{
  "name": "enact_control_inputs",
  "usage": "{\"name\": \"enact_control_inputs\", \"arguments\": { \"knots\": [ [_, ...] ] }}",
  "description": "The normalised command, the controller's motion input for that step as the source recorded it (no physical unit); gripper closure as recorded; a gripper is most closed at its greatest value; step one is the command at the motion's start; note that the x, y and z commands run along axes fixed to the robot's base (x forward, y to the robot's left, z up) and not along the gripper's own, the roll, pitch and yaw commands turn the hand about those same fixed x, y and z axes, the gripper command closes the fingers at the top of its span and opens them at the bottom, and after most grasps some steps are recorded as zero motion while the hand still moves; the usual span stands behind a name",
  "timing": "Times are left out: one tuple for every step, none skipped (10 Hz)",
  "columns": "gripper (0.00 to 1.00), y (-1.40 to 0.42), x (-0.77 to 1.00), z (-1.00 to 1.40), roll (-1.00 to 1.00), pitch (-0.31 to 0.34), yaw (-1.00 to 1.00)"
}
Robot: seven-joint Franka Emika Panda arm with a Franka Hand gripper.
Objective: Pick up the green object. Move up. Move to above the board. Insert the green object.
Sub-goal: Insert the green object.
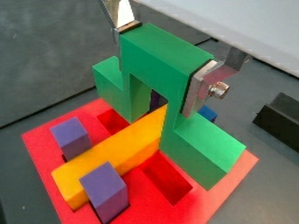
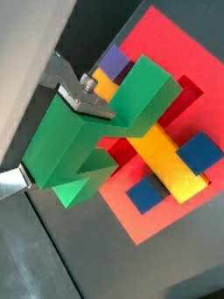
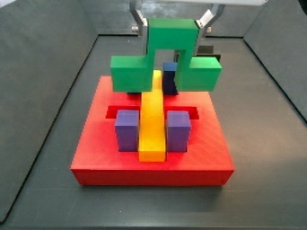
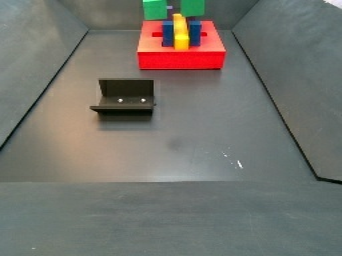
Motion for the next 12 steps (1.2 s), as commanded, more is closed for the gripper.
{"name": "enact_control_inputs", "arguments": {
  "knots": [
    [1.00,0.00,-0.20,-0.09,0.09,0.000,-0.15],
    [1.00,0.00,-0.33,-0.30,0.05,0.000,-0.18],
    [1.00,0.01,-0.45,-0.33,0.00,0.000,-0.22],
    [1.00,0.00,-0.43,-0.27,-0.11,0.000,-0.20],
    [1.00,0.00,-0.18,-0.17,-0.19,0.000,-0.07],
    [1.00,0.00,0.04,0.00,-0.22,0.000,0.00],
    [1.00,-0.04,0.25,0.00,-0.15,0.000,0.00],
    [1.00,-0.06,0.36,0.00,-0.11,0.006,0.01],
    [1.00,-0.05,0.38,0.00,-0.08,0.020,0.01],
    [1.00,-0.03,0.18,-0.15,-0.02,0.000,0.00],
    [1.00,-0.01,0.00,-0.25,0.00,0.000,0.00],
    [1.00,0.00,0.00,-0.19,0.00,0.000,-0.02]
  ]
}}
